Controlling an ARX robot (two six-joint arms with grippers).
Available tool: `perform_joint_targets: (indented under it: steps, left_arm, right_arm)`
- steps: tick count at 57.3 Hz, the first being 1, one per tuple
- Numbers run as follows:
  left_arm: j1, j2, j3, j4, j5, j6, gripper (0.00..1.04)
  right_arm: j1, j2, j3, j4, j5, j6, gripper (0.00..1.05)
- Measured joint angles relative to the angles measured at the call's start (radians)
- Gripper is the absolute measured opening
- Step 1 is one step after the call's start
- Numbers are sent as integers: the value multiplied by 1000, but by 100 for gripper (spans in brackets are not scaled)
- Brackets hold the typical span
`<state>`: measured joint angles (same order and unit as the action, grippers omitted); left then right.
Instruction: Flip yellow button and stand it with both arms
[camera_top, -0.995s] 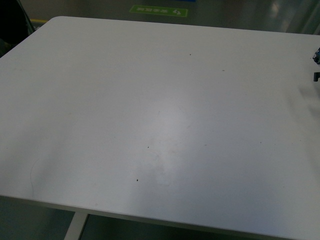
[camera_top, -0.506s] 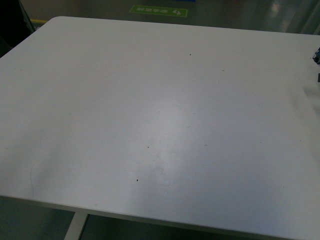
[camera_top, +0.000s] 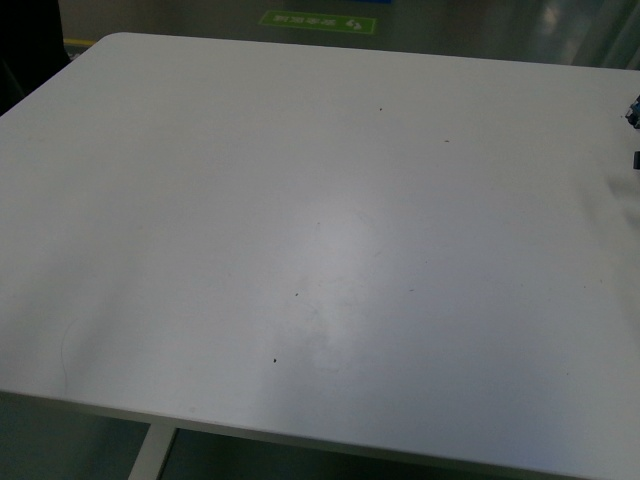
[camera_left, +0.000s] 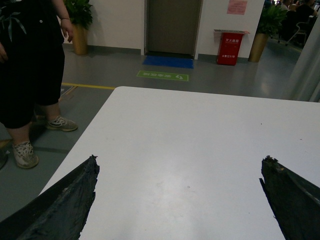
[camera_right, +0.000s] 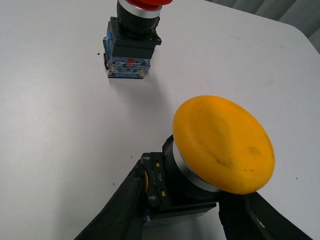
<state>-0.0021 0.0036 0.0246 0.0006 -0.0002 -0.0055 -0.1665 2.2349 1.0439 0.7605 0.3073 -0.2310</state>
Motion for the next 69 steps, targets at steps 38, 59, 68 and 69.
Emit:
perform_joint_targets:
  steps: [38, 59, 68, 69]
  left_arm:
    - [0, 0, 0, 0, 0, 0, 98]
    - [0, 0, 0, 0, 0, 0, 98]
    - [0, 0, 0, 0, 0, 0, 98]
    - [0, 0, 0, 0, 0, 0, 98]
  right_arm:
    - [53, -37, 7, -7, -2, 6, 34]
    - [85, -36, 32, -17, 36, -23, 34]
    - [87, 1, 93, -21, 63, -46, 34]
    - [87, 3, 94, -21, 65, -47, 34]
